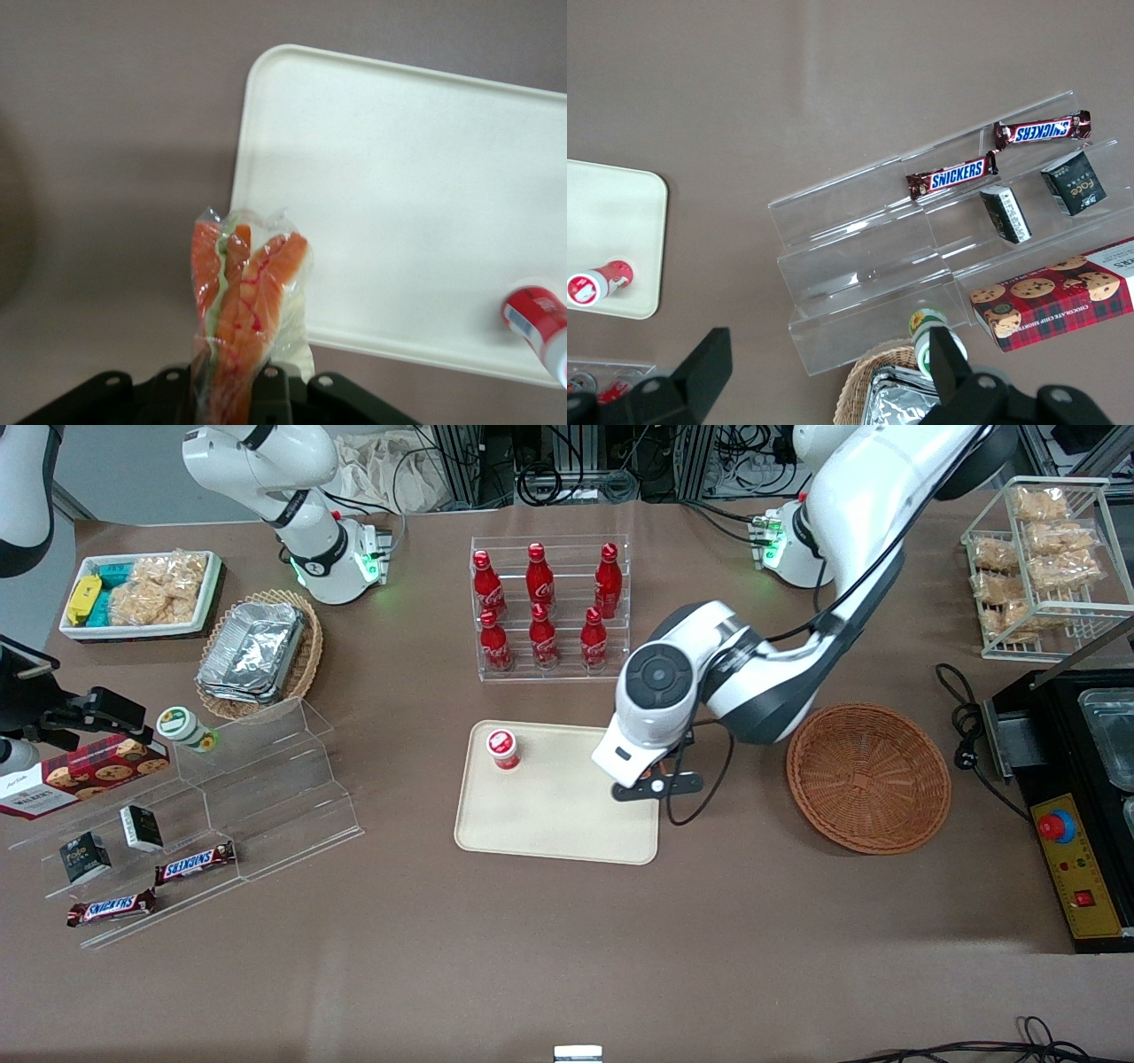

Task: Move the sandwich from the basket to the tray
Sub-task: 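Carry the sandwich over the cream tray with the left gripper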

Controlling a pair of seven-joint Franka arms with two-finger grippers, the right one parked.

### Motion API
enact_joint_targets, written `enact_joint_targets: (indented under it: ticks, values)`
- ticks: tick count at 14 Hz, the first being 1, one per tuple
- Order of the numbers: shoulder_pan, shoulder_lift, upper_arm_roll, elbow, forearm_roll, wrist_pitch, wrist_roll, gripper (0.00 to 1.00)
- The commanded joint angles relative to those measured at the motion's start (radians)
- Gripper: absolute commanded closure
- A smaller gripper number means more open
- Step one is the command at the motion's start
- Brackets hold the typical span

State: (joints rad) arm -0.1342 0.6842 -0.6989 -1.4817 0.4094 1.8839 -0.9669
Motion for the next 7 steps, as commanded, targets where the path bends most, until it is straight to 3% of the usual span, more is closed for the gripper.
enact_joint_targets:
  ticks: [1,5,7]
  values:
    - [-0.044,0.098,0.01,0.044,0.098,0.038,-0.059,0.85]
    - [-0.074,0.169,0.029,0.047,0.178,0.09,-0.085,0.76]
    - [-0.093,0.181,0.041,0.058,0.184,0.098,-0.087,0.59]
